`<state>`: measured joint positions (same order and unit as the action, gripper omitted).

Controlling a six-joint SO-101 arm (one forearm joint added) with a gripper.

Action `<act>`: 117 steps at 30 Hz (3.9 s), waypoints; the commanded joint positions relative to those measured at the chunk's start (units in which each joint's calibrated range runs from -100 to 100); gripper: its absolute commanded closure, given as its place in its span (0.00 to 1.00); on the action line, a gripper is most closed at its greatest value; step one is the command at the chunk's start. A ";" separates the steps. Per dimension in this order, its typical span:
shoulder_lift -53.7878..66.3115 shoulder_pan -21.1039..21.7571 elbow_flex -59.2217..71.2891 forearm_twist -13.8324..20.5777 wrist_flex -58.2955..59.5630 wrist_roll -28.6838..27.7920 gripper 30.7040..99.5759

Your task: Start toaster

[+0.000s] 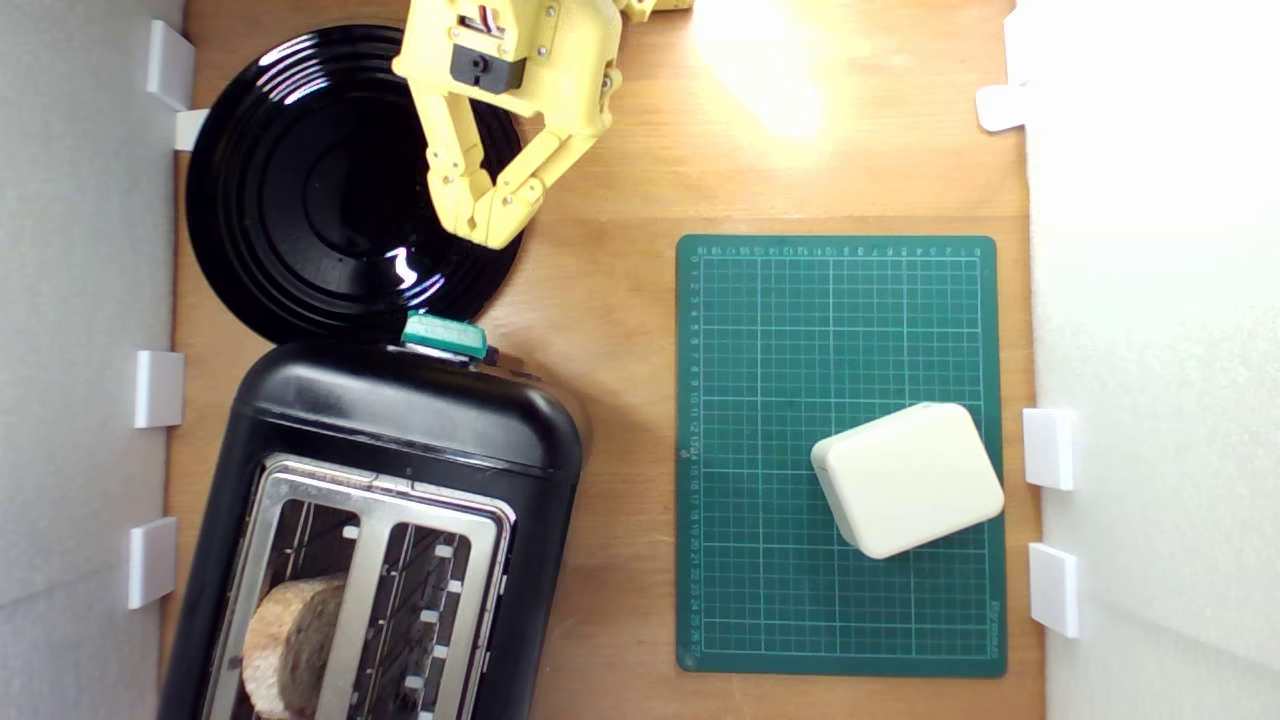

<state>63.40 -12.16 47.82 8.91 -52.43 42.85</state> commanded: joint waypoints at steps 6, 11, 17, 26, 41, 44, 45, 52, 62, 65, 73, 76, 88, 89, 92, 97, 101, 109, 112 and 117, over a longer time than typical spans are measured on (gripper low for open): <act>-8.78 -0.62 -12.34 1.13 2.79 3.05 0.99; -13.86 -2.84 -18.15 1.60 -0.29 3.42 0.99; -21.10 -3.16 -31.87 0.76 -14.08 5.20 0.99; -32.09 -3.24 -45.41 1.51 -19.05 5.04 0.99; -39.01 -2.37 -49.41 0.47 -18.62 3.68 0.99; -40.25 -2.37 -49.50 0.47 -18.45 3.68 0.99; -40.59 -2.37 -49.50 0.47 -18.45 3.68 0.99; -42.00 -2.37 -49.59 -0.75 -16.05 2.10 0.99; -43.58 -2.37 -49.23 -0.65 -12.46 1.53 0.99; -45.17 -2.37 -49.50 -0.37 -12.46 1.53 0.99; -46.33 -2.29 -49.32 -0.75 -12.46 3.31 0.99; -46.58 -2.29 -49.32 -0.75 -12.46 3.62 0.99; -49.08 -2.29 -49.50 -0.75 -12.37 4.57 0.99; -49.33 -2.29 -49.32 -0.84 -11.94 4.57 0.99; -51.00 -2.29 -48.78 -0.84 -9.12 4.57 0.99; -52.91 -2.29 -48.78 -0.84 -8.77 4.52 0.99; -54.58 -2.05 -48.69 -0.84 -8.69 4.52 0.99; -54.16 -1.65 -43.87 -0.75 -8.69 4.46 0.99; -54.08 -1.65 -43.41 -0.75 -8.69 4.15 0.99; -54.08 -2.29 -41.96 -0.56 -8.60 4.31 0.99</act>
<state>8.13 -14.32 5.47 8.71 -62.21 47.16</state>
